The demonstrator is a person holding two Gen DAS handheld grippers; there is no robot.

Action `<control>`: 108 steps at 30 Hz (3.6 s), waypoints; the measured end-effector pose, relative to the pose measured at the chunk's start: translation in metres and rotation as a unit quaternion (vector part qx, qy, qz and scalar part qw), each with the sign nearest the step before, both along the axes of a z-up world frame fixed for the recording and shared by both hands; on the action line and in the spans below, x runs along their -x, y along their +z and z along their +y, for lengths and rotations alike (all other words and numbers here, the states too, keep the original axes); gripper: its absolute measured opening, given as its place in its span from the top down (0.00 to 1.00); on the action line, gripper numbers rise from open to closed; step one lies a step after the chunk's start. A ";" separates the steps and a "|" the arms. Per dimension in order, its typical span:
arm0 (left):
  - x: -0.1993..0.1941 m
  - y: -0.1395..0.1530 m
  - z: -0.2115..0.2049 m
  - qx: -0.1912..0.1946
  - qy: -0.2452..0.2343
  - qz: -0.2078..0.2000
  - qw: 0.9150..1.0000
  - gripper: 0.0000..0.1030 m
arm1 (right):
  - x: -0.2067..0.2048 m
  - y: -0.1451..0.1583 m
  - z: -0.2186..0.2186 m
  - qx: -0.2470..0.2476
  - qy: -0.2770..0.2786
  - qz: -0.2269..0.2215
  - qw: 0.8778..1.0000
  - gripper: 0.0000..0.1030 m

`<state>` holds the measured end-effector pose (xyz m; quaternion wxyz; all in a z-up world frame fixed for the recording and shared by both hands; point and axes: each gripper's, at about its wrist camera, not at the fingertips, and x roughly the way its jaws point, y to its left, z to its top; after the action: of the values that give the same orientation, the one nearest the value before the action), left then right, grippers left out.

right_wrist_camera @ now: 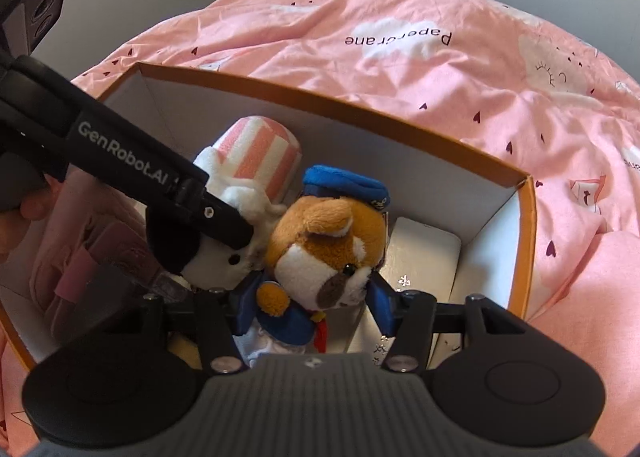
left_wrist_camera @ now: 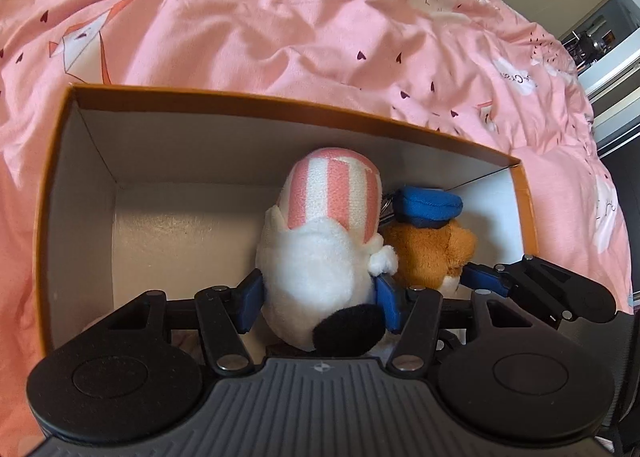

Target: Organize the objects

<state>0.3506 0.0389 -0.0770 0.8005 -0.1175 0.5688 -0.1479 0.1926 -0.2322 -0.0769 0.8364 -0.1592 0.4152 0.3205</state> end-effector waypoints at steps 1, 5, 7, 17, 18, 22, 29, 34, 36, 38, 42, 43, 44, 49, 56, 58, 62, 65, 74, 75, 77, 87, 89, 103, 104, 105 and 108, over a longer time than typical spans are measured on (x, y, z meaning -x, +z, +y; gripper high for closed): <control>0.000 -0.001 -0.001 0.002 -0.002 0.001 1.000 0.36 | -0.002 -0.002 0.000 0.001 -0.002 0.001 1.000 0.43; 0.000 0.000 -0.003 -0.003 -0.010 0.000 1.000 0.32 | -0.007 -0.008 0.003 0.005 -0.007 0.011 1.000 0.41; 0.001 0.000 -0.004 -0.004 -0.009 -0.001 1.000 0.30 | -0.007 -0.009 0.003 0.005 -0.009 0.012 1.000 0.39; 0.011 0.011 -0.004 -0.017 -0.006 -0.031 0.999 0.21 | 0.001 0.005 -0.001 -0.002 -0.021 -0.019 1.000 0.31; 0.013 0.015 -0.002 -0.015 -0.005 -0.036 0.999 0.20 | 0.002 0.009 -0.002 -0.004 -0.022 -0.023 0.999 0.31; 0.025 0.036 0.003 -0.011 0.000 -0.059 0.998 0.20 | 0.014 0.026 -0.007 -0.012 -0.026 -0.042 0.999 0.31; 0.075 0.096 0.005 -0.023 -0.005 -0.148 0.989 0.20 | 0.056 0.070 -0.023 -0.060 -0.048 -0.079 0.994 0.30; 0.132 0.138 0.004 -0.047 -0.006 -0.229 0.972 0.20 | 0.103 0.103 -0.036 -0.105 -0.063 -0.118 0.985 0.24; 0.155 0.150 0.006 -0.045 0.006 -0.254 0.966 0.20 | 0.125 0.114 -0.041 -0.122 -0.072 -0.131 0.981 0.22; 0.178 0.157 0.007 -0.043 0.026 -0.278 0.959 0.17 | 0.147 0.123 -0.048 -0.143 -0.084 -0.145 0.975 0.19; 0.219 0.153 0.003 -0.049 0.062 -0.311 0.947 0.16 | 0.187 0.127 -0.066 -0.177 -0.112 -0.169 0.963 0.18; 0.227 0.151 0.002 -0.047 0.066 -0.316 0.945 0.16 | 0.196 0.127 -0.070 -0.181 -0.119 -0.175 0.960 0.18; 0.235 0.148 0.003 -0.044 0.070 -0.323 0.943 0.16 | 0.203 0.126 -0.074 -0.185 -0.126 -0.180 0.958 0.18; 0.269 0.137 -0.003 -0.081 0.070 -0.359 0.927 0.15 | 0.243 0.124 -0.088 -0.213 -0.151 -0.202 0.944 0.15; 0.295 0.118 -0.008 -0.132 0.060 -0.379 0.914 0.14 | 0.277 0.116 -0.086 -0.204 -0.181 -0.211 0.939 0.08; 0.298 0.112 -0.007 -0.135 0.055 -0.370 0.918 0.14 | 0.279 0.110 -0.082 -0.182 -0.193 -0.198 0.943 0.08; 0.299 0.097 -0.005 -0.138 0.044 -0.346 0.927 0.14 | 0.277 0.088 -0.080 -0.168 -0.206 -0.167 0.949 0.08; 0.296 0.084 -0.004 -0.135 0.040 -0.319 0.937 0.14 | 0.277 0.074 -0.079 -0.153 -0.218 -0.158 0.951 0.08; 0.286 0.054 0.000 -0.145 0.041 -0.257 0.955 0.14 | 0.274 0.050 -0.070 -0.114 -0.214 -0.143 0.959 0.08; 0.286 0.052 0.000 -0.148 0.041 -0.254 0.955 0.14 | 0.273 0.048 -0.069 -0.112 -0.214 -0.140 0.960 0.08; 0.284 0.051 0.001 -0.151 0.043 -0.247 0.956 0.14 | 0.271 0.045 -0.067 -0.110 -0.213 -0.134 0.962 0.08; 0.281 0.050 0.002 -0.151 0.045 -0.240 0.958 0.14 | 0.271 0.045 -0.065 -0.105 -0.210 -0.135 0.963 0.08; 0.282 0.050 0.003 -0.153 0.045 -0.240 0.958 0.14 | 0.272 0.045 -0.065 -0.105 -0.210 -0.137 0.962 0.08; 0.282 0.053 0.004 -0.155 0.045 -0.243 0.956 0.14 | 0.273 0.047 -0.064 -0.108 -0.205 -0.143 0.962 0.08; 0.282 0.053 0.004 -0.155 0.045 -0.244 0.956 0.14 | 0.273 0.047 -0.064 -0.109 -0.206 -0.143 0.962 0.08; 0.282 0.054 0.004 -0.156 0.044 -0.245 0.956 0.14 | 0.274 0.047 -0.064 -0.109 -0.206 -0.143 0.962 0.08; 0.283 0.056 0.003 -0.157 0.044 -0.248 0.955 0.14 | 0.273 0.048 -0.064 -0.109 -0.205 -0.145 0.962 0.08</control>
<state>0.0677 0.0422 -0.0213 0.9304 0.0256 0.3627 -0.0457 -0.0807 -0.2962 -0.0290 0.9477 -0.0229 0.2757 0.1589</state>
